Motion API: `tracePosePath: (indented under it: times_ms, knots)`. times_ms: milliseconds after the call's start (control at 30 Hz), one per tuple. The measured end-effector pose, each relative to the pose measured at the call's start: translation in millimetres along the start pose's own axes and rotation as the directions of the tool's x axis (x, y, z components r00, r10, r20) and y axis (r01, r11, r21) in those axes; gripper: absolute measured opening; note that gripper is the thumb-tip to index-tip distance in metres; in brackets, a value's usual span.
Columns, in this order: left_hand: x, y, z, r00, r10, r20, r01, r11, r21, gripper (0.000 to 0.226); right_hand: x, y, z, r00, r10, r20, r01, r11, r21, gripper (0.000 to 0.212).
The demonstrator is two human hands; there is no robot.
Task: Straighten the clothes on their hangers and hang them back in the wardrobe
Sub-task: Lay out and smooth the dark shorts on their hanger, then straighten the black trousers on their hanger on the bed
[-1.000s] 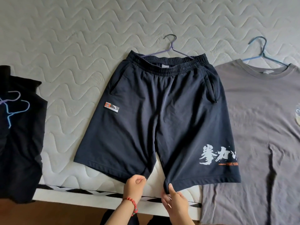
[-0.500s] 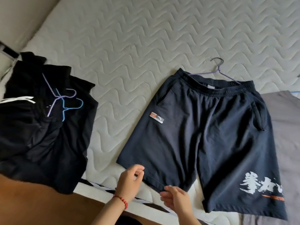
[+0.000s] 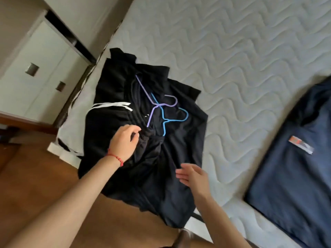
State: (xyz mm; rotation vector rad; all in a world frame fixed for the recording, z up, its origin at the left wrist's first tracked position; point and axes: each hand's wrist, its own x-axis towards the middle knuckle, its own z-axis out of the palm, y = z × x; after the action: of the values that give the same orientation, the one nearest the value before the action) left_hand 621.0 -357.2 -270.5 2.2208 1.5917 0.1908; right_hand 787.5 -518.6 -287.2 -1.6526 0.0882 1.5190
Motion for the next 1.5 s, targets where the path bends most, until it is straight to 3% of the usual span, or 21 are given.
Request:
tracePosePath:
  times_ms: [133, 267, 433, 567, 667, 767, 867, 967, 1200, 1400, 1500]
  knots:
    - [50, -40, -24, 0.996, 0.076, 0.035, -0.08, 0.987, 0.14, 0.02, 10, -3, 70, 0.995, -0.055, 0.078, 0.063, 0.993, -0.099, 0.017]
    - [106, -44, -20, 0.961, 0.266, 0.07, -0.275, 0.943, 0.186, 0.024, 28, -3, 99, 0.996, -0.082, 0.015, 0.084, 0.983, -0.163, 0.016]
    - [171, -32, 8, 0.924, 0.337, 0.182, -0.38, 0.869, 0.318, 0.038, 59, 7, 124, 0.999, -0.029, -0.038, 0.015, 0.948, -0.318, 0.019]
    - [214, -29, 28, 0.917, 0.292, 0.27, -0.386, 0.817, 0.428, 0.044, 72, 12, 140, 0.999, -0.019, -0.029, 0.006, 0.924, -0.382, 0.036]
    - [230, -34, 39, 0.916, 0.254, 0.309, -0.379, 0.799, 0.467, 0.046, 76, 17, 153, 0.999, -0.038, 0.024, 0.044, 0.909, -0.414, 0.023]
    - [233, -42, 41, 0.902, 0.327, 0.283, -0.428, 0.763, 0.484, 0.037, 78, 21, 162, 1.0, -0.007, 0.013, 0.011, 0.927, -0.375, 0.013]
    - [230, -42, 36, 0.894, 0.339, 0.293, -0.447, 0.726, 0.522, 0.023, 76, 19, 163, 1.0, -0.018, 0.007, 0.019, 0.927, -0.375, 0.026]
    - [229, -40, 26, 0.886, 0.335, 0.322, -0.463, 0.697, 0.548, 0.021, 66, 15, 161, 0.998, -0.026, 0.065, 0.048, 0.929, -0.366, 0.015]
    - [199, -41, -40, 0.951, 0.253, 0.177, -0.307, 0.831, 0.463, 0.028, 21, -5, 144, 0.979, -0.175, 0.106, 0.201, 0.924, -0.324, 0.016]
    - [148, -44, -128, 0.978, 0.21, -0.01, -0.192, 0.911, 0.366, 0.021, -42, -41, 133, 0.915, -0.385, 0.122, 0.4, 0.826, -0.396, 0.023]
    - [120, -39, -172, 0.983, 0.157, -0.094, -0.116, 0.933, 0.342, 0.021, -71, -62, 131, 0.879, -0.452, 0.151, 0.469, 0.764, -0.443, 0.014]
